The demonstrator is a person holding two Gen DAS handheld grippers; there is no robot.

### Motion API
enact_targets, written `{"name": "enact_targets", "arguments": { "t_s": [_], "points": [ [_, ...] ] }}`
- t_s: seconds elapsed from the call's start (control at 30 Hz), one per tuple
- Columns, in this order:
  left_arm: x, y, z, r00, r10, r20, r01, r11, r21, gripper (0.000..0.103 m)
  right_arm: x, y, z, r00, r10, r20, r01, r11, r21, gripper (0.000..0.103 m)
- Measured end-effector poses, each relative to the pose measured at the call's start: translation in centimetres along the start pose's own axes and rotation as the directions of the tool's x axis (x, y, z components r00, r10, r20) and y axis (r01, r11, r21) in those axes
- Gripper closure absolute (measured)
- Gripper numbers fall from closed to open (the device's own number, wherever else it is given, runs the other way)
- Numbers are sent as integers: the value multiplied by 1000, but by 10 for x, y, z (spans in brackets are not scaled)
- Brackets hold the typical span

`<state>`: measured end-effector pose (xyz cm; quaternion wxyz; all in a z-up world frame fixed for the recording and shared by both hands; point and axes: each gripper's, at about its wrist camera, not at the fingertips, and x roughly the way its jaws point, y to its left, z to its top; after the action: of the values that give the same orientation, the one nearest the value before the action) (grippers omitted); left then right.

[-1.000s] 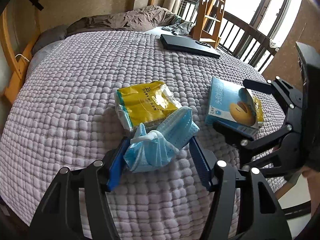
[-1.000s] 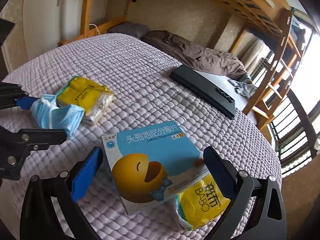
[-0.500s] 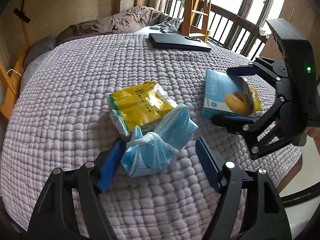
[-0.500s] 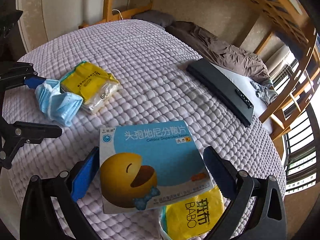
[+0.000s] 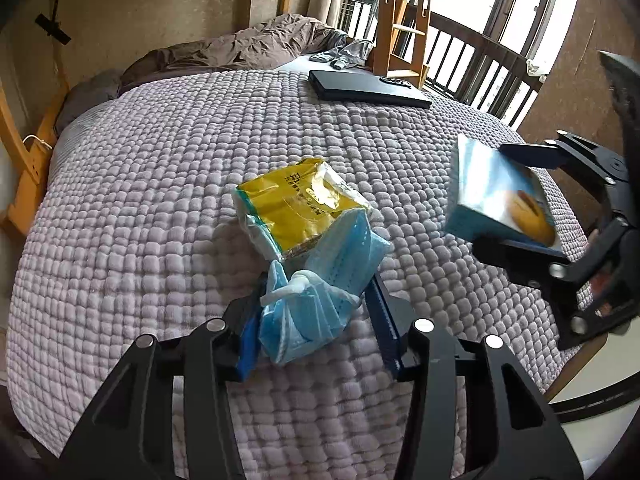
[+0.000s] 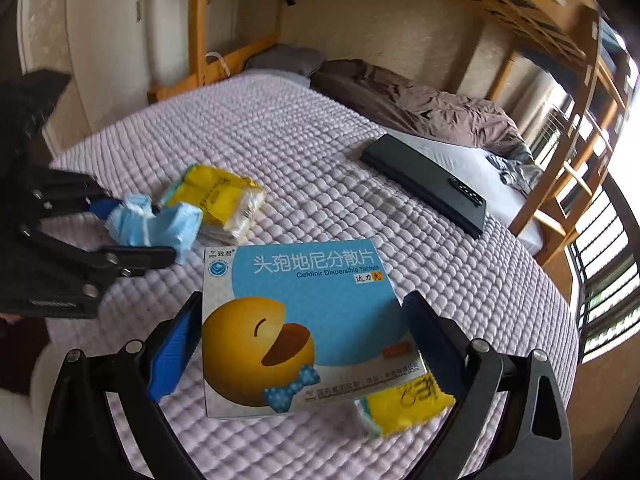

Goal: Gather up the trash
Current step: 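Lift the mask and medicine box and carry both grippers over the white bin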

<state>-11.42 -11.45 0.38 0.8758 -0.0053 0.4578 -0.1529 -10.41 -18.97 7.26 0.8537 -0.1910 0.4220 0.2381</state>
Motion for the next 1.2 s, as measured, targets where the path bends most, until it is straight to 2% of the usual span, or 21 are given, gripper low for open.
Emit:
{"name": "enact_targets", "arguments": {
  "t_s": [0.33,0.73,1.2],
  "points": [
    [-10,-11,-10,1000,-18,-3,18,1000,12,54,-29,17,-23,999,-25,29,21,990,142,8],
    [-30,-23,-29,999,-37,-22,37,999,35,54,-54,28,-67,999,-50,11,44,945,323,8],
    [-58,-42,-60,997,-57,-42,61,995,83,54,-81,50,-101,998,-67,3,59,902,428,8]
  ]
}}
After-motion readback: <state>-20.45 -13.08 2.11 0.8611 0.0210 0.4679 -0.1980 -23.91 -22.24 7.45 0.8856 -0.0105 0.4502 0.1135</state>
